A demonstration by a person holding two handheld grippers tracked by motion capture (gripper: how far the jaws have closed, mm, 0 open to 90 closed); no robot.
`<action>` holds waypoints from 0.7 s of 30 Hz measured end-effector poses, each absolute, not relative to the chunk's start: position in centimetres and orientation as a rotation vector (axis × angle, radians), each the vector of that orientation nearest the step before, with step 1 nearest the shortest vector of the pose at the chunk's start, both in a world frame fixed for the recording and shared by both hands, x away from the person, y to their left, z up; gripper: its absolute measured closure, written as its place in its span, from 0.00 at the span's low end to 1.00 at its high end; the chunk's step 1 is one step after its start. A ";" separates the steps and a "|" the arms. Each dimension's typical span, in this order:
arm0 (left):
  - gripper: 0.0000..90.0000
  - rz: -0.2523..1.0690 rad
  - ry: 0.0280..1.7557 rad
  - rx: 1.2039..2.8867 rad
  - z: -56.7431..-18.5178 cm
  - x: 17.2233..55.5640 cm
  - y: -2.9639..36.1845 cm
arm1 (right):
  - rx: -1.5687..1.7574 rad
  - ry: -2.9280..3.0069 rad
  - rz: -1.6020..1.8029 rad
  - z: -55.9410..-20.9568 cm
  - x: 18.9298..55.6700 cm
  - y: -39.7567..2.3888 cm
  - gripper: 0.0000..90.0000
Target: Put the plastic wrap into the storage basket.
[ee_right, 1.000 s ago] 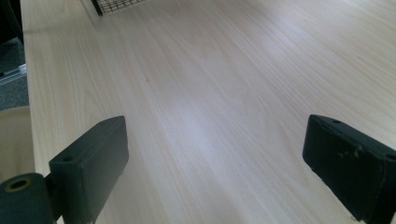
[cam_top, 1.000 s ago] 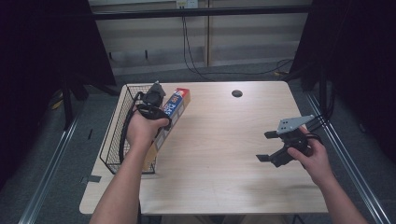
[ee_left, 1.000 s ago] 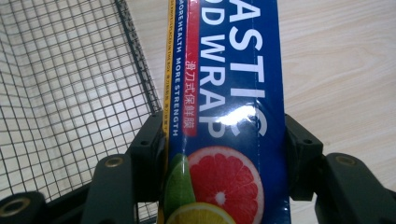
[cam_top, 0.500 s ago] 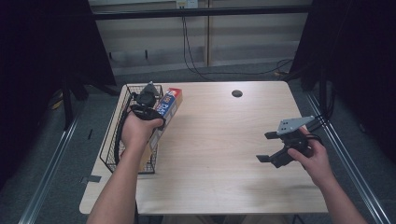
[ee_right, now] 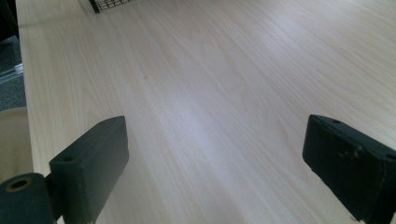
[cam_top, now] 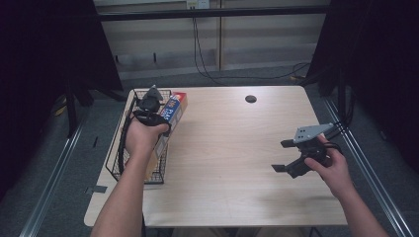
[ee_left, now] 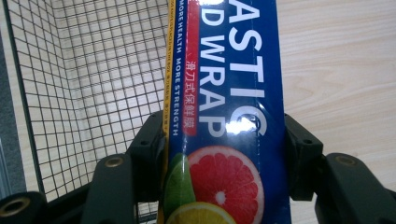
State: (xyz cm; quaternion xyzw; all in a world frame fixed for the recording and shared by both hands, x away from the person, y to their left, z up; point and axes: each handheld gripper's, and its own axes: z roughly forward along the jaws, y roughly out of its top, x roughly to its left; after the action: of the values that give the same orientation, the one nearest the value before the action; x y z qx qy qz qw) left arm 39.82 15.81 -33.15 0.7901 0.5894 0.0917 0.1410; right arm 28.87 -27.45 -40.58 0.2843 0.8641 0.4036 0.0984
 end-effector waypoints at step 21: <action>0.49 0.309 1.819 2.188 -33.5 39.6 18.1 | 0.852 2.545 1.201 -40.6 28.4 -27.5 0.08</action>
State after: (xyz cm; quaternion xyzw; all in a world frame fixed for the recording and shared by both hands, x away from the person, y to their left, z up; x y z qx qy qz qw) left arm 39.65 18.08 -33.48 0.7571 0.6293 0.1069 0.1393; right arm 28.41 -27.52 -40.58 0.2882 0.8612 0.4065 0.1006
